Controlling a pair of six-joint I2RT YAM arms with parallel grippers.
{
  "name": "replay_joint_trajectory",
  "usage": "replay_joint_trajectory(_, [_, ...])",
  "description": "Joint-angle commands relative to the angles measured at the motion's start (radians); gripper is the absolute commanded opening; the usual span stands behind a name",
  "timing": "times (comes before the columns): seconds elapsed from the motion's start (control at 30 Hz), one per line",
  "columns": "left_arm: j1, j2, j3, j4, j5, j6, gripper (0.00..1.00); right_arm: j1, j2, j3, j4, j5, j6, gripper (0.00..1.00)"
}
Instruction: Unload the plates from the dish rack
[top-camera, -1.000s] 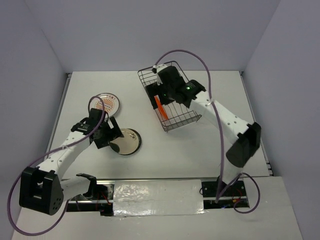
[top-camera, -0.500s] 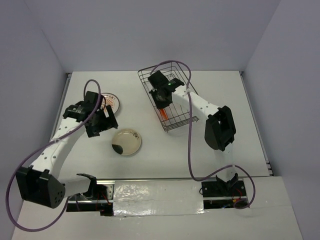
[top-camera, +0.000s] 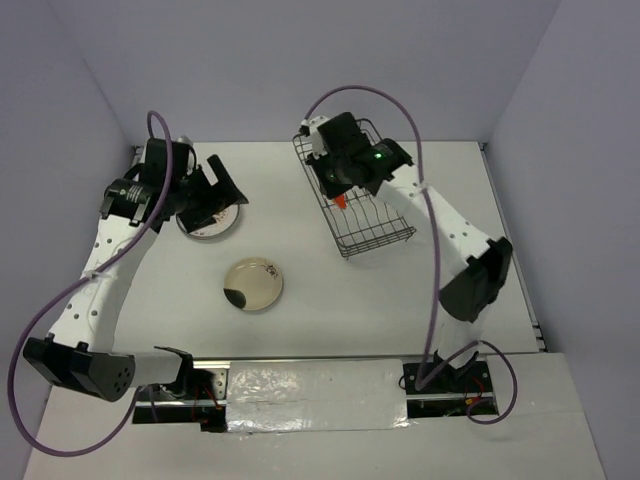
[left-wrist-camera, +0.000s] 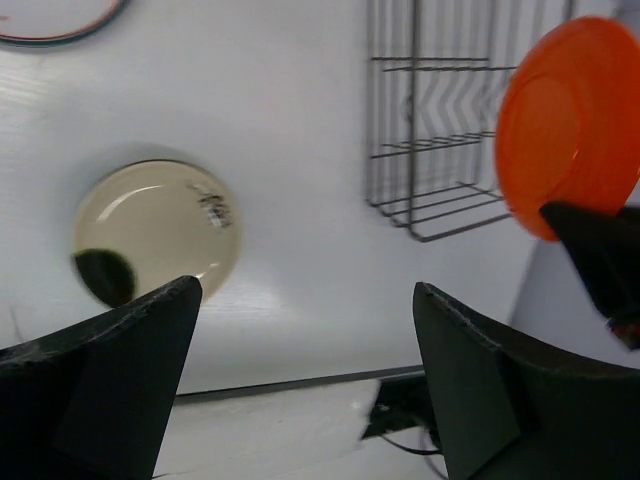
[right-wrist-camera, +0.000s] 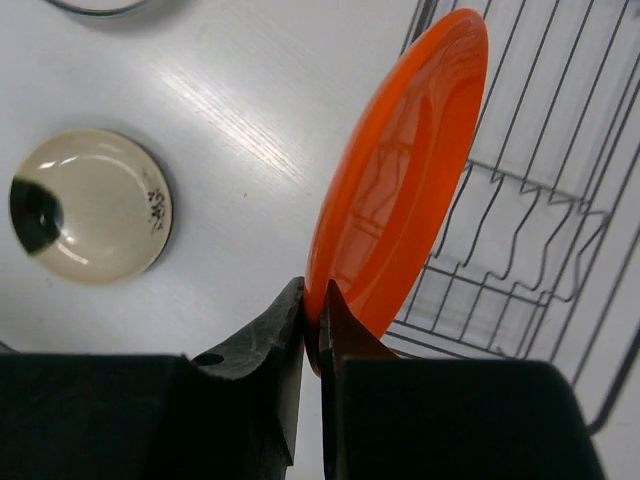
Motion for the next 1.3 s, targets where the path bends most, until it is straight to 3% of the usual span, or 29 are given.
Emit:
replay_joint_trajectory(0.0, [-0.001,0.025,0.058,0.131,0.21,-0.175,1.0,0.042,-0.197,-0.042,-0.022,-0.143,-0.256,0.1])
replay_joint_trajectory(0.1, [-0.001,0.003,-0.02,0.272,0.326,-0.346,1.0,0.157,-0.307,-0.151,0.018,-0.15,-0.445,0.04])
replay_joint_trajectory(0.2, [-0.006,-0.009,-0.076,0.405,0.409,-0.459,1.0,0.298,-0.343,-0.231,0.039,-0.007,-0.561,0.0])
replay_joint_trajectory(0.4, [-0.006,-0.024,-0.068,0.331,0.401,-0.44,0.99,0.412,-0.263,-0.131,0.016,0.157,-0.61,0.0])
replay_joint_trajectory(0.57, [-0.006,-0.061,-0.154,0.298,0.383,-0.401,0.97,0.481,-0.188,-0.061,0.041,0.258,-0.637,0.0])
replay_joint_trajectory(0.6, [-0.004,-0.066,-0.168,0.296,0.383,-0.394,0.93,0.491,-0.177,-0.053,0.07,0.321,-0.639,0.0])
replay_joint_trajectory(0.67, [-0.006,-0.078,-0.189,0.256,0.358,-0.354,0.7,0.496,-0.156,-0.05,0.107,0.381,-0.639,0.0])
replay_joint_trajectory(0.7, [-0.006,-0.083,-0.195,0.238,0.348,-0.34,0.57,0.502,-0.151,-0.047,0.116,0.41,-0.642,0.0])
replay_joint_trajectory(0.73, [-0.003,-0.087,-0.211,0.222,0.335,-0.314,0.37,0.502,-0.15,-0.048,0.128,0.418,-0.642,0.0])
replay_joint_trajectory(0.77, [-0.004,-0.087,-0.22,0.201,0.322,-0.302,0.34,0.508,-0.15,-0.053,0.14,0.417,-0.642,0.0])
replay_joint_trajectory(0.8, [-0.003,-0.089,-0.231,0.198,0.317,-0.274,0.16,0.516,-0.156,-0.058,0.147,0.417,-0.639,0.0])
replay_joint_trajectory(0.83, [-0.001,-0.086,-0.241,0.19,0.311,-0.26,0.05,0.522,-0.157,-0.062,0.153,0.414,-0.638,0.08])
replay_joint_trajectory(0.87, [-0.001,-0.083,-0.241,0.157,0.28,-0.247,0.0,0.524,-0.162,-0.073,0.157,0.406,-0.613,0.27])
replay_joint_trajectory(0.9, [0.001,-0.084,-0.244,0.15,0.26,-0.205,0.0,0.524,-0.177,-0.079,0.156,0.389,-0.592,0.53])
replay_joint_trajectory(0.93, [0.001,-0.092,-0.248,0.143,0.23,-0.181,0.0,0.521,-0.192,-0.093,0.162,0.368,-0.566,0.99])
replay_joint_trajectory(1.0, [0.001,-0.125,-0.284,0.127,0.111,-0.1,0.0,0.486,-0.287,-0.201,0.232,0.328,-0.472,1.0])
replay_joint_trajectory(1.17, [0.005,-0.222,-0.508,0.228,0.033,0.02,0.0,0.289,-0.537,-0.473,0.416,0.104,-0.095,1.0])
replay_joint_trajectory(1.27, [0.007,-0.291,-0.68,0.365,0.053,0.018,0.12,0.242,-0.685,-0.591,0.467,0.07,-0.036,1.0])
